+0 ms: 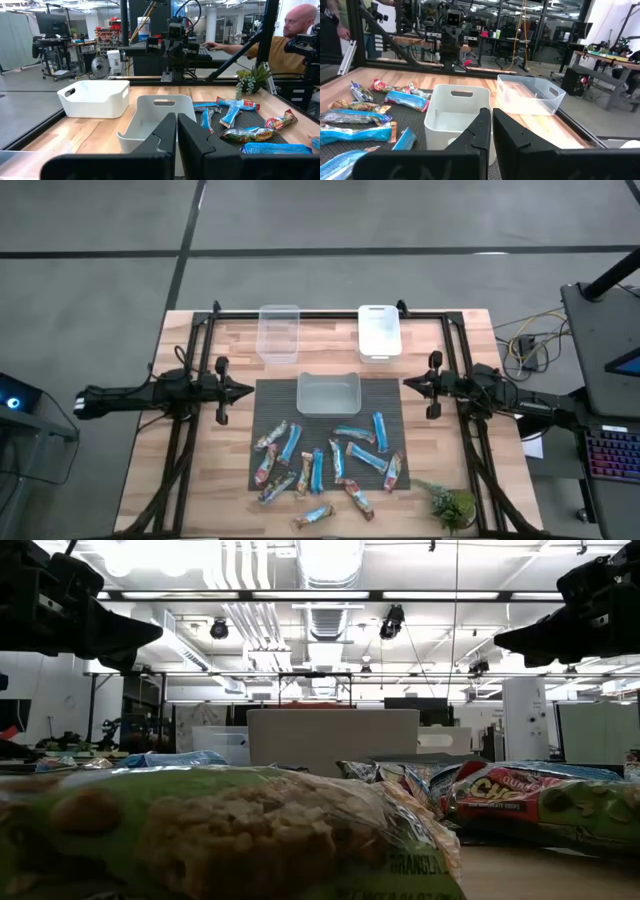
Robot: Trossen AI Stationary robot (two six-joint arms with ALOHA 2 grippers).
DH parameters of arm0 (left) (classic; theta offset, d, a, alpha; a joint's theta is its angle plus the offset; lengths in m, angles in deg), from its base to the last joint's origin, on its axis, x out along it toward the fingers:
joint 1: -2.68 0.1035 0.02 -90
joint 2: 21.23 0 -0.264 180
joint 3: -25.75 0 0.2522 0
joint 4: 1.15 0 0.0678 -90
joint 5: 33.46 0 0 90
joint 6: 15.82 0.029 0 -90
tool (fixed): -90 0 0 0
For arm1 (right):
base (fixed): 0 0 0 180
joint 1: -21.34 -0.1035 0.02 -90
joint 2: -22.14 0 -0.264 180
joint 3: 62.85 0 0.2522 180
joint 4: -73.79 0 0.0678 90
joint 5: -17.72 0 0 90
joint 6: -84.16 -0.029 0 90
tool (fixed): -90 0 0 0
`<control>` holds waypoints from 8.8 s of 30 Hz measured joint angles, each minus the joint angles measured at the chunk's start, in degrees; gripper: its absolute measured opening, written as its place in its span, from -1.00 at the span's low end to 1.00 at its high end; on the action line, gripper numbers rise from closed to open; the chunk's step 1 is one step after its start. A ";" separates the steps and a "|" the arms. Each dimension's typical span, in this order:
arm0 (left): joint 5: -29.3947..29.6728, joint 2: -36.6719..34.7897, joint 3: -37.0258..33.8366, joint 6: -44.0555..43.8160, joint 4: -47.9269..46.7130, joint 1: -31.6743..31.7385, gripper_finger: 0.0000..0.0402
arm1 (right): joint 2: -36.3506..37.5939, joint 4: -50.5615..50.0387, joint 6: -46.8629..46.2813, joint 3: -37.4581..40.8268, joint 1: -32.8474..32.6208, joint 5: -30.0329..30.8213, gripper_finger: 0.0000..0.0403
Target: Pick and place Granola Bars by type
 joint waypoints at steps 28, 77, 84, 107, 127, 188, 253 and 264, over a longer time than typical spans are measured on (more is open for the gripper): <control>0.00 0.01 0.00 -15.70 8.79 0.02 -1.00 | -0.01 4.34 -14.19 0.00 0.07 0.00 -0.96; 2.43 26.67 49.52 -22.09 -10.33 0.00 -1.00 | -33.19 -5.00 -28.19 -50.11 0.09 2.61 -0.96; 2.49 32.32 58.02 -22.43 -21.49 0.00 -1.00 | -39.53 -18.92 -28.06 -59.25 0.09 2.40 -0.96; 2.43 41.47 67.83 -25.64 -33.62 0.00 -1.00 | -54.23 -42.05 -30.22 -76.81 -0.68 -3.64 -0.96; -1.05 46.57 67.68 -25.27 -36.72 -0.02 -1.00 | -59.90 -48.05 -35.75 -74.34 -11.81 -7.72 -0.96; -1.09 46.78 67.68 -25.09 -37.05 -0.02 -1.00 | -82.83 -66.78 -6.01 -74.23 -38.07 -2.12 -0.96; -1.08 46.78 67.68 -22.29 -37.75 -0.01 -1.00 | -88.18 -61.52 7.98 -73.77 -44.17 4.73 0.37; -1.08 46.78 67.68 -22.29 -37.75 0.00 -1.00 | -88.20 -54.08 9.49 -67.21 -44.17 3.93 0.28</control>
